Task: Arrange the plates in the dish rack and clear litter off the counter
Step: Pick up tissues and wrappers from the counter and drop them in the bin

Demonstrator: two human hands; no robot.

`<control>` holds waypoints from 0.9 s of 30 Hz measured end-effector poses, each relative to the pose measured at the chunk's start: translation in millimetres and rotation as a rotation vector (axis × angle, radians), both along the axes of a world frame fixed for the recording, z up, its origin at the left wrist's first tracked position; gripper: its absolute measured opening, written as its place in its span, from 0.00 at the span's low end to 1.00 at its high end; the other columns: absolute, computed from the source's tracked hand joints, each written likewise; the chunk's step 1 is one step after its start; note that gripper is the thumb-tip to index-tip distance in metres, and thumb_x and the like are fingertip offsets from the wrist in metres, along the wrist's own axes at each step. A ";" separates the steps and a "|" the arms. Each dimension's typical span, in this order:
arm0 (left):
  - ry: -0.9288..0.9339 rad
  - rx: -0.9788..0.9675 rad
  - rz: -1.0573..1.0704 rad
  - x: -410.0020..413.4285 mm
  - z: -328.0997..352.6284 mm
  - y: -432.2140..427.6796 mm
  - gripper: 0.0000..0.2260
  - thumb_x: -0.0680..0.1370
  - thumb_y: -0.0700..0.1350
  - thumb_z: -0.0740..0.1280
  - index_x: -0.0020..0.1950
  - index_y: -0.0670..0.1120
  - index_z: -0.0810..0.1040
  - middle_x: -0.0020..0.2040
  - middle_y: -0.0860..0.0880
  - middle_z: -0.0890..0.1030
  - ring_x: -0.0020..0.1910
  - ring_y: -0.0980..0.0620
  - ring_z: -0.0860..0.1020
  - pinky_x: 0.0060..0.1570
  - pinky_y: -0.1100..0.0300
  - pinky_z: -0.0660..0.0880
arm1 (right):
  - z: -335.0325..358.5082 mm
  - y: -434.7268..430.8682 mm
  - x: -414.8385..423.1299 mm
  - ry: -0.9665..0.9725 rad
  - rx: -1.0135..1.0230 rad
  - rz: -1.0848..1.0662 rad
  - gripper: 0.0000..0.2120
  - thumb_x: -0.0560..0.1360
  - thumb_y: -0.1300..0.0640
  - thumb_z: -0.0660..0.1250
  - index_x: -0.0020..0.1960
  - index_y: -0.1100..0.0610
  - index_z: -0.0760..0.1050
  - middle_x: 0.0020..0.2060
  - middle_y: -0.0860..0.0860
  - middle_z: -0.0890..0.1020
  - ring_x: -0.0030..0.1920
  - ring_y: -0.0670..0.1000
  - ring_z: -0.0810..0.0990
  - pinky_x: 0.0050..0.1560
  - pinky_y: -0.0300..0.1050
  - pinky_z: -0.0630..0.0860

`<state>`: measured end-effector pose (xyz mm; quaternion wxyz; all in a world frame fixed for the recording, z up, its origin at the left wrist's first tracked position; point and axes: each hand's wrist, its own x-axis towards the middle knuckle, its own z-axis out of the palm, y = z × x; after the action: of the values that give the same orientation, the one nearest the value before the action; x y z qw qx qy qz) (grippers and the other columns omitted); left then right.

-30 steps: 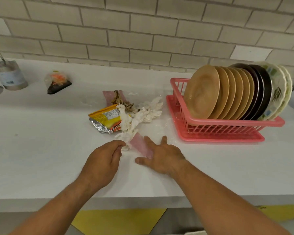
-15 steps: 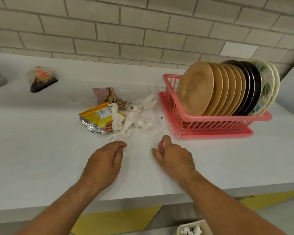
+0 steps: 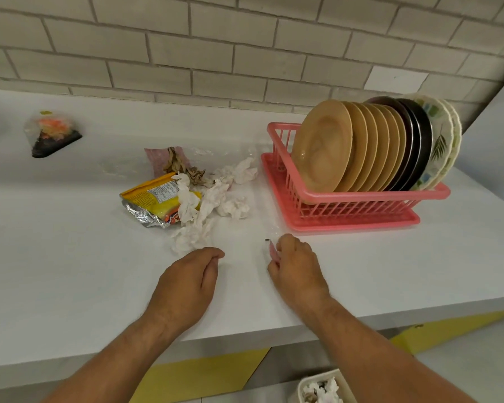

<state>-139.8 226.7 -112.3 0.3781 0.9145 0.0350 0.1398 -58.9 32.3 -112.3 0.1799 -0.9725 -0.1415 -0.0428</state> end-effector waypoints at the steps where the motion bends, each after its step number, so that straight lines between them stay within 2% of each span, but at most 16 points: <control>1: 0.000 -0.005 -0.006 0.4 -0.5 -2.5 0.11 0.80 0.43 0.61 0.60 0.49 0.79 0.55 0.56 0.80 0.55 0.56 0.77 0.54 0.66 0.68 | 0.9 0.7 -0.5 0.011 -0.005 0.021 0.14 0.78 0.55 0.59 0.63 0.54 0.67 0.53 0.52 0.75 0.51 0.54 0.72 0.49 0.47 0.71; 3: 0.006 -0.013 -0.025 1.9 -1.4 -8.6 0.11 0.80 0.43 0.61 0.59 0.50 0.79 0.55 0.56 0.80 0.54 0.57 0.76 0.54 0.66 0.69 | -0.1 -0.9 0.7 0.046 -0.077 0.047 0.22 0.80 0.53 0.56 0.73 0.51 0.59 0.54 0.51 0.75 0.52 0.54 0.74 0.47 0.47 0.71; 4: 0.008 -0.015 -0.035 2.7 -1.6 -12.1 0.11 0.80 0.44 0.60 0.59 0.50 0.79 0.55 0.57 0.80 0.54 0.57 0.76 0.54 0.66 0.69 | -0.3 -2.9 1.4 0.034 -0.114 0.058 0.20 0.81 0.52 0.54 0.72 0.52 0.61 0.53 0.51 0.75 0.51 0.54 0.75 0.44 0.46 0.71; 6: 0.006 -0.023 -0.049 5.0 -1.1 -20.4 0.11 0.80 0.46 0.60 0.59 0.51 0.79 0.54 0.58 0.80 0.53 0.59 0.76 0.53 0.66 0.70 | 0.4 -11.3 1.5 0.008 -0.143 0.072 0.13 0.81 0.49 0.53 0.59 0.54 0.72 0.48 0.50 0.77 0.46 0.53 0.77 0.40 0.44 0.67; 8: 0.001 -0.027 -0.071 8.6 1.7 -30.9 0.10 0.80 0.48 0.60 0.57 0.52 0.79 0.52 0.60 0.80 0.51 0.60 0.76 0.51 0.65 0.71 | 2.4 -25.9 -1.4 0.016 -0.138 0.083 0.12 0.80 0.47 0.55 0.49 0.53 0.74 0.44 0.49 0.77 0.42 0.51 0.75 0.40 0.43 0.67; 11: -0.004 -0.022 -0.141 14.4 7.3 -53.9 0.07 0.79 0.49 0.61 0.49 0.55 0.79 0.46 0.61 0.80 0.46 0.60 0.76 0.46 0.65 0.72 | 6.8 -53.3 -8.5 -0.002 -0.065 0.085 0.12 0.78 0.48 0.59 0.38 0.51 0.66 0.38 0.47 0.72 0.37 0.51 0.72 0.38 0.43 0.67; 13: -0.005 -0.009 -0.190 16.7 11.0 -73.8 0.07 0.79 0.50 0.61 0.46 0.55 0.78 0.43 0.60 0.79 0.45 0.60 0.76 0.45 0.65 0.71 | 13.2 -76.8 -7.9 -0.005 0.030 0.045 0.14 0.78 0.50 0.60 0.36 0.50 0.61 0.39 0.48 0.72 0.36 0.52 0.73 0.35 0.44 0.68; 16: -0.011 0.000 -0.245 19.7 17.0 -109.2 0.09 0.79 0.52 0.60 0.44 0.54 0.78 0.42 0.60 0.79 0.45 0.60 0.76 0.44 0.67 0.70 | 23.6 -121.3 -8.4 0.095 0.132 0.028 0.08 0.77 0.54 0.62 0.44 0.48 0.62 0.37 0.45 0.74 0.35 0.46 0.74 0.30 0.40 0.67; 18: -0.029 -0.002 -0.284 19.4 20.6 -138.9 0.10 0.79 0.53 0.59 0.44 0.53 0.79 0.41 0.60 0.79 0.44 0.61 0.76 0.43 0.70 0.69 | 24.1 -156.1 -14.8 0.183 0.220 0.065 0.13 0.77 0.56 0.63 0.55 0.43 0.64 0.37 0.43 0.75 0.35 0.42 0.75 0.33 0.37 0.69; 19: -0.042 -0.001 -0.305 17.9 21.2 -155.3 0.10 0.79 0.53 0.60 0.44 0.53 0.79 0.41 0.60 0.79 0.44 0.61 0.76 0.43 0.71 0.69 | 22.5 -173.9 -19.6 0.195 0.252 0.087 0.15 0.77 0.55 0.64 0.58 0.40 0.65 0.36 0.41 0.75 0.35 0.41 0.75 0.35 0.36 0.70; 20: -0.054 -0.001 -0.328 15.6 20.4 -172.7 0.10 0.79 0.52 0.60 0.44 0.53 0.79 0.41 0.60 0.79 0.44 0.60 0.76 0.42 0.71 0.69 | 20.2 -192.0 -25.2 0.184 0.272 0.101 0.12 0.77 0.54 0.65 0.56 0.39 0.68 0.33 0.40 0.74 0.35 0.40 0.74 0.37 0.35 0.69; 22: -0.071 -0.006 -0.370 8.4 15.9 -208.8 0.09 0.80 0.52 0.61 0.44 0.54 0.78 0.40 0.61 0.78 0.44 0.61 0.76 0.42 0.73 0.68 | 12.1 -230.9 -35.1 0.143 0.302 0.106 0.04 0.75 0.46 0.67 0.45 0.41 0.72 0.31 0.38 0.75 0.34 0.40 0.73 0.36 0.31 0.66; 25: -0.066 0.006 -0.407 -5.5 -0.3 -266.6 0.10 0.79 0.55 0.59 0.40 0.57 0.74 0.35 0.60 0.76 0.39 0.60 0.75 0.39 0.68 0.69 | -5.1 -290.4 -48.3 0.094 0.302 0.027 0.13 0.71 0.32 0.63 0.35 0.39 0.70 0.30 0.34 0.75 0.31 0.40 0.73 0.29 0.32 0.66; 27: -0.042 0.019 -0.403 -14.0 -17.8 -304.0 0.12 0.78 0.56 0.57 0.37 0.56 0.72 0.33 0.58 0.73 0.35 0.58 0.73 0.36 0.61 0.70 | -23.9 -326.1 -54.9 0.080 0.292 -0.031 0.19 0.71 0.29 0.58 0.33 0.42 0.70 0.26 0.38 0.73 0.27 0.43 0.70 0.26 0.36 0.62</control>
<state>-153.8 -77.3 -130.0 0.3902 0.9035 -0.1577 0.0808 -113.8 -293.8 -136.2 0.3244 -0.9389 -0.1115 -0.0270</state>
